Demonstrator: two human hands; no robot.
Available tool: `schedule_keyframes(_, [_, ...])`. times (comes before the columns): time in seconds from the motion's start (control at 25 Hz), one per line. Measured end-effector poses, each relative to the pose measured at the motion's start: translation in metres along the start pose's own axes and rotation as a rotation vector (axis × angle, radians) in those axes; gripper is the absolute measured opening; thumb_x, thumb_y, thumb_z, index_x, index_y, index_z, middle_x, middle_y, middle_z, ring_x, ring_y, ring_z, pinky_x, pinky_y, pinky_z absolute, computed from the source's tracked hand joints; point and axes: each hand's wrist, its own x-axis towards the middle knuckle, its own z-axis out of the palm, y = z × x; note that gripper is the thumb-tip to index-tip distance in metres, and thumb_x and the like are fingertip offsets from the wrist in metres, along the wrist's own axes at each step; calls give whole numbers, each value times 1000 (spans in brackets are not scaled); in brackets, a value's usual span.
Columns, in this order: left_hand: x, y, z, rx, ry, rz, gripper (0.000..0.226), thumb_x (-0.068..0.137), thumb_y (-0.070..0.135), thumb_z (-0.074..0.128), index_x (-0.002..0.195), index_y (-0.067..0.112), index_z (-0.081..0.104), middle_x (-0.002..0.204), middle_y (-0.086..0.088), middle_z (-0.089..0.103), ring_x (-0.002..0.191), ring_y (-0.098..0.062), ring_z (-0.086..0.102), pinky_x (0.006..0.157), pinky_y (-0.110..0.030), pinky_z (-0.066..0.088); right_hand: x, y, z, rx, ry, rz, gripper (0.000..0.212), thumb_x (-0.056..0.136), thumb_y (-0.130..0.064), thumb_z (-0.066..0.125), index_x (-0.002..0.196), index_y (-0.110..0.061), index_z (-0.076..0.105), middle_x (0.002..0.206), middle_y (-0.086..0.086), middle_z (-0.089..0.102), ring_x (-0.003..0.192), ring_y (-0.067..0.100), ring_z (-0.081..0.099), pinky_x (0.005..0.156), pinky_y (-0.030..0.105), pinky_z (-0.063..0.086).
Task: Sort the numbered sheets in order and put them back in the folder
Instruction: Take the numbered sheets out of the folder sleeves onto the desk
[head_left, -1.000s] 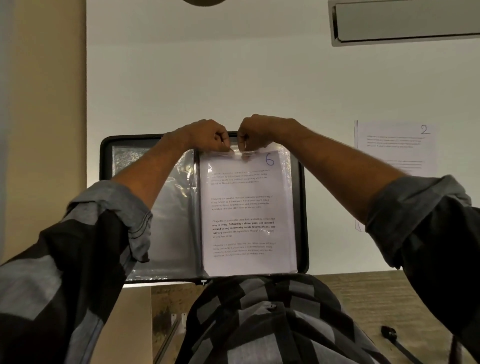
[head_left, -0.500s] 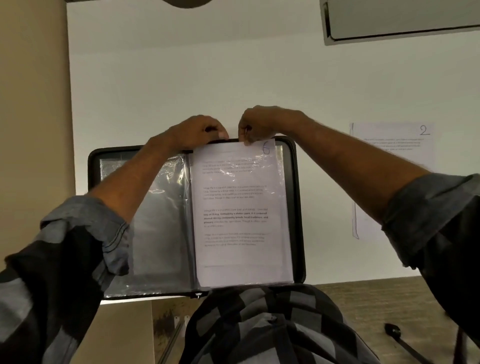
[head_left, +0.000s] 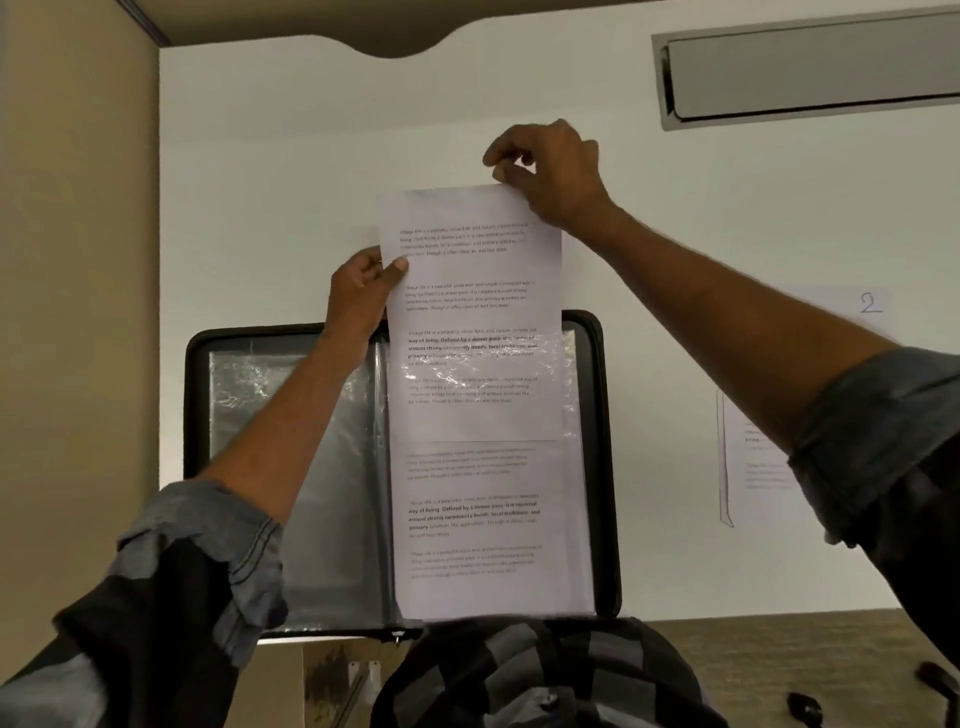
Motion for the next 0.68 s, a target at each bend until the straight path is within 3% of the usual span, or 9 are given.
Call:
schedule_keyframes(0.08, [-1,0,0,-79,52,4,26,96,17,70,120,6,67,103,2,76,93,-12,72,85,-35,61,-10,10,5,291,108,145,55,86,-39,73,137,-26,58,130,-11,62,122,14,56,105,46,44])
schedule_keyframes(0.16, [4,6,1,-160,95,1,18,96,19,71,114,14,70,104,1,77,91,-13,72,83,-38,62,-37,20,12,578,0,344,81,86,-33,80,152,-16,37,147,4,49,129,20,53,110,41,45])
schedule_keyframes(0.24, [14,16,-1,-228,119,25,23,95,17,72,118,12,70,110,-3,77,97,-16,73,88,-39,61,-68,27,19,683,-221,439,69,88,-25,80,146,-12,46,137,6,60,119,22,64,105,43,52])
schedule_keyframes(0.32, [23,25,-2,-244,145,46,32,95,14,72,125,8,66,115,-5,75,101,-16,72,92,-36,60,-89,30,25,726,-308,432,32,91,-15,76,121,-8,65,118,10,73,107,24,72,96,46,58])
schedule_keyframes(0.4, [24,29,-2,-221,143,28,36,95,12,71,129,11,62,116,-4,72,103,-14,70,96,-35,58,-95,28,25,762,-210,436,17,93,-9,73,109,-8,71,109,10,76,100,23,74,91,45,60])
schedule_keyframes(0.56, [-9,11,-6,-170,33,-98,40,98,19,69,137,16,59,123,-4,71,112,-24,69,96,-42,58,-86,7,6,760,-17,376,19,93,-11,72,113,-10,72,110,5,77,99,20,75,92,45,60])
schedule_keyframes(0.68, [-29,11,-4,-205,59,-24,41,97,12,68,137,13,60,120,-5,73,109,-21,71,89,-38,61,-85,-13,-15,738,58,294,18,94,-13,72,111,-10,72,110,5,77,97,19,76,90,41,61])
